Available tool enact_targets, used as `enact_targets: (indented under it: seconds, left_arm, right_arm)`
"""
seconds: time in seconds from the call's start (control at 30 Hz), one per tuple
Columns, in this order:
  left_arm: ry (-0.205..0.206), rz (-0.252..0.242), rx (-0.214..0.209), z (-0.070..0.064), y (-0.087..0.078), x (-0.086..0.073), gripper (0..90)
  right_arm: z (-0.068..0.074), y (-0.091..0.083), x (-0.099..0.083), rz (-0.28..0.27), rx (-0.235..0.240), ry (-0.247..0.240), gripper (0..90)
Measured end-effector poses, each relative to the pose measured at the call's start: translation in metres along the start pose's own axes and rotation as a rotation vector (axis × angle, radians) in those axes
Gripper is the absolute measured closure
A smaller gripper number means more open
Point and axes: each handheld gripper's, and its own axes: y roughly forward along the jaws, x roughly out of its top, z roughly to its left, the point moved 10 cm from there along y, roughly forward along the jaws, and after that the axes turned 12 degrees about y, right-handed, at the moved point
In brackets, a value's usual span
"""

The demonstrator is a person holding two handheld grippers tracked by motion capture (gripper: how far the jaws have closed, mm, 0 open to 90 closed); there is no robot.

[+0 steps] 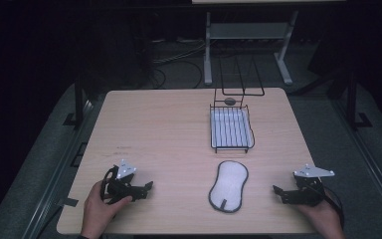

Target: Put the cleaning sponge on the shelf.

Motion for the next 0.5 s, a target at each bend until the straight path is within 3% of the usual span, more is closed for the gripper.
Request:
enact_targets:
  seconds: [0.2, 0.23, 0.27, 0.3, 0.33, 0.37, 0.4, 0.43, 0.5]
  left_arm:
    - [0.0, 0.0, 0.0, 0.0, 0.0, 0.0, 12.5]
    - [0.0, 0.0, 0.0, 0.0, 0.0, 0.0, 12.6]
    - [0.0, 0.0, 0.0, 0.0, 0.0, 0.0, 12.6]
    - [0.0, 0.0, 0.0, 0.0, 0.0, 0.0, 12.6]
    - [0.0, 0.0, 0.0, 0.0, 0.0, 0.0, 12.6]
    - [0.0, 0.0, 0.0, 0.0, 0.0, 0.0, 12.6]
    - [0.0, 0.0, 0.0, 0.0, 0.0, 0.0, 12.6]
    - [0.0, 0.0, 0.001, 0.0, 0.0, 0.0, 12.5]
    - [0.0, 0.0, 0.001, 0.0, 0.0, 0.0, 12.6]
  right_arm:
    - [0.0, -0.001, 0.001, -0.002, 0.0, 0.002, 12.2]
    - [0.0, -0.003, 0.002, 0.002, 0.005, -0.002, 20.6]
    - [0.0, -0.003, 0.002, 0.002, 0.005, -0.002, 20.6]
    - [0.0, -0.006, 0.002, 0.012, 0.009, -0.004, 32.8]
    - [0.0, -0.006, 0.002, 0.012, 0.009, -0.004, 32.8]
    - [0.002, -0.009, 0.004, 0.006, 0.023, -0.001, 41.1]
    - [0.002, -0.009, 0.004, 0.006, 0.023, -0.001, 41.1]
    - [0.007, -0.012, 0.007, 0.003, 0.055, 0.003, 54.0]
    - [0.01, -0.014, 0.01, 0.004, 0.067, -0.003, 63.9]
